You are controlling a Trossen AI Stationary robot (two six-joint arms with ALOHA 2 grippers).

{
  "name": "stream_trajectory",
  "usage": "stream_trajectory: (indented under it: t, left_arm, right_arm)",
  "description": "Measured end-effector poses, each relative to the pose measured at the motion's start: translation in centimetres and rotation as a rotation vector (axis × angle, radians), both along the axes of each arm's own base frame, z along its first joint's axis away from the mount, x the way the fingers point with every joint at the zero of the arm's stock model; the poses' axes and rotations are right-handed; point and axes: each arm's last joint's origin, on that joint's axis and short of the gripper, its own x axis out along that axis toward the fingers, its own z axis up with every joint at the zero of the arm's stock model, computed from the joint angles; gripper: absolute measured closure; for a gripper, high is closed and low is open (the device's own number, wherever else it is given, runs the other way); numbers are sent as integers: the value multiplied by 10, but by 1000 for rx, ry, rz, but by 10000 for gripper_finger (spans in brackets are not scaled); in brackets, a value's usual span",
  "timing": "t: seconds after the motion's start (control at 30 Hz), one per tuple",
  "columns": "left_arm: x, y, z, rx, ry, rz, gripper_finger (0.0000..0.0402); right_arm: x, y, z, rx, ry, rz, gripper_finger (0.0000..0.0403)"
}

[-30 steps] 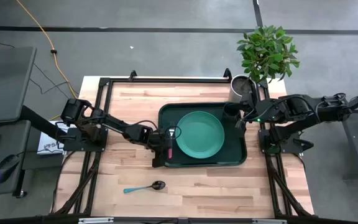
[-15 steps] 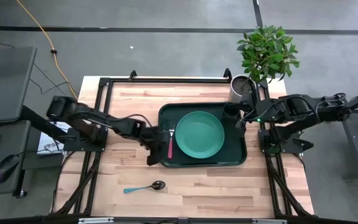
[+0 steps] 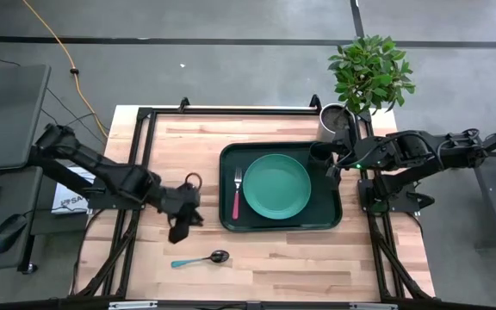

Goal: Pick and place plate/cup/fork/spoon on tray
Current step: Put the blue spoon on the green serving tray

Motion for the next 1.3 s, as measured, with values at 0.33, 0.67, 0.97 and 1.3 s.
stream_trajectory:
  t: [0.33, 0.67, 0.97, 1.3]
  left_arm:
    - [2, -34, -17, -82, 102, -79, 181]
    - [27, -74, -33, -39, 208, -268, 164]
    - [56, -123, -56, 244, 345, -234, 165]
    - [64, -144, -107, 290, 437, -32, 178]
  right_arm:
    - [0, 0, 0, -1, 0, 0, 139]
    - [-1, 0, -1, -7, 14, 4, 139]
    - [-4, -1, -4, -16, 59, 11, 139]
    - [-7, -1, -8, -32, 113, 32, 139]
